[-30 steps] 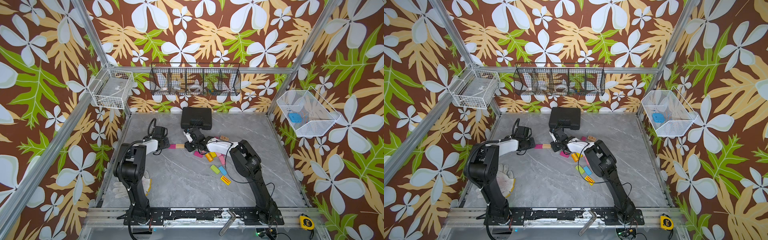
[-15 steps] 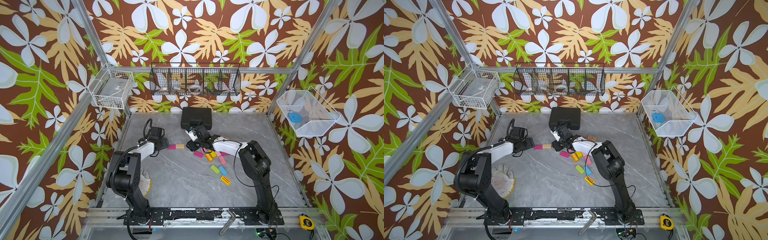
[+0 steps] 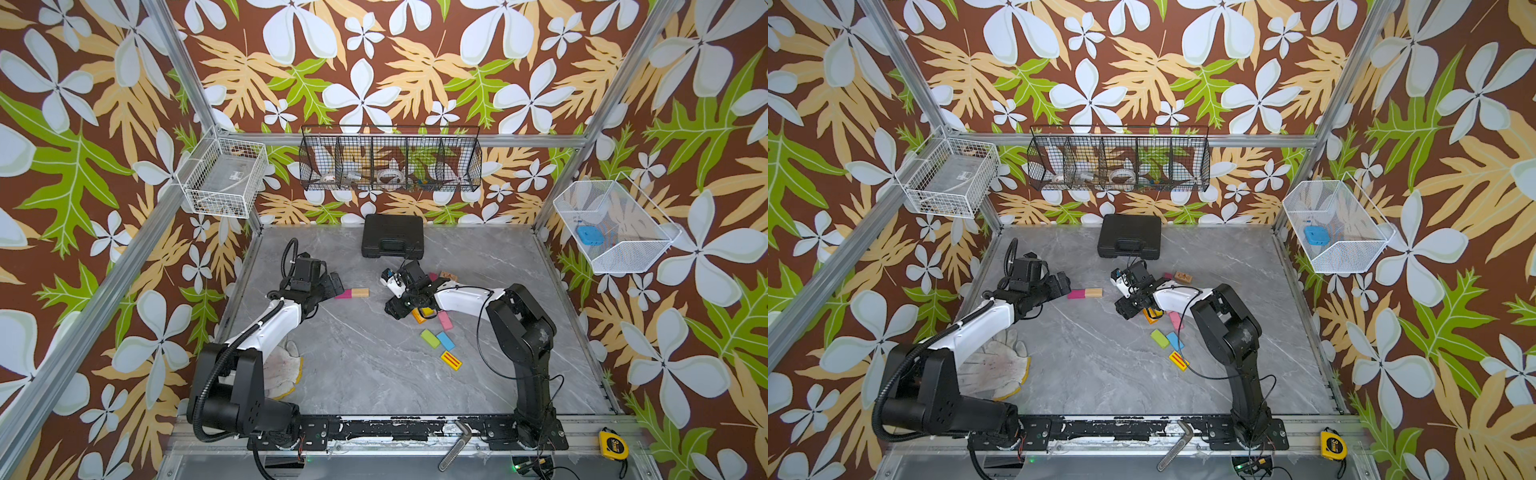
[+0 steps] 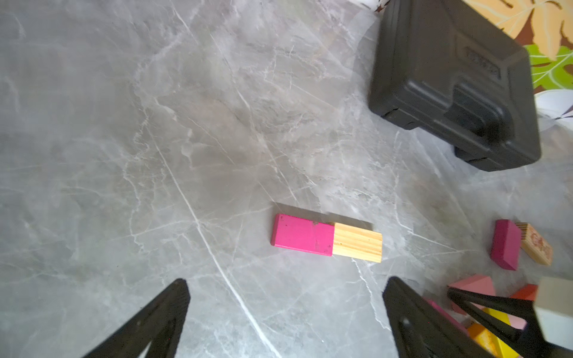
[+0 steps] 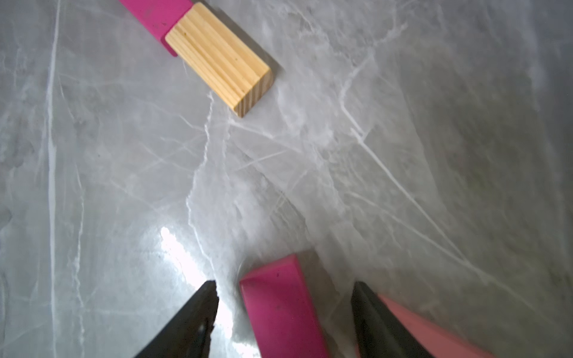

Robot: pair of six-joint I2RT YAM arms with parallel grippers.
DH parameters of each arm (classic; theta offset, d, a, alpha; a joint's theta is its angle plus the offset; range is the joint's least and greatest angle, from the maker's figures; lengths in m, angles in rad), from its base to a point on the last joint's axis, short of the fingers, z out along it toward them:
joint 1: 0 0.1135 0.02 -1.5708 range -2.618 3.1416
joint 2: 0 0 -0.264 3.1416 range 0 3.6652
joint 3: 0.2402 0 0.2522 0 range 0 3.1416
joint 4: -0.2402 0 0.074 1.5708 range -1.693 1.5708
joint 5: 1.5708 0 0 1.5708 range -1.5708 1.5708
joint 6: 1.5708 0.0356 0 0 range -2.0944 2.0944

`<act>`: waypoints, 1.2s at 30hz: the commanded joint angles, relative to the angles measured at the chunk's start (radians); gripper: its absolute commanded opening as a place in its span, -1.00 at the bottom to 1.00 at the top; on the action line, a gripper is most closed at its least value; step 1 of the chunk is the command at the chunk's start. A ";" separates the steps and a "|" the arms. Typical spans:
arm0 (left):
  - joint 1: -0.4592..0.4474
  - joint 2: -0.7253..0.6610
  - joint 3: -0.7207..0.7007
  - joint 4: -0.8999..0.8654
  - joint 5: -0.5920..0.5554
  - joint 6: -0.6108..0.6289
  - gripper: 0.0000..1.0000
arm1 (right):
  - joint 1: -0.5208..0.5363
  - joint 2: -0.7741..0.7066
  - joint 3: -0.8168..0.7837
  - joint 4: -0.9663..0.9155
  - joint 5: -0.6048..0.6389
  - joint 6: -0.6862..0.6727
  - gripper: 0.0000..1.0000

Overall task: Assemble the number 7 with building blocks
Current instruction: Move the building block to the center of the board.

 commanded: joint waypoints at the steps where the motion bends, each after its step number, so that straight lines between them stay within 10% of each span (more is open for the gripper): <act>1: -0.001 -0.038 -0.010 -0.006 0.013 -0.011 1.00 | 0.000 -0.024 -0.034 -0.020 -0.002 -0.026 0.38; 22: -0.015 -0.121 -0.074 0.024 0.056 -0.030 1.00 | -0.001 -0.104 -0.123 0.009 -0.099 0.014 0.27; 36: -0.015 -0.133 -0.084 0.027 0.059 -0.031 1.00 | -0.031 -0.033 -0.055 -0.088 0.062 -0.153 -0.31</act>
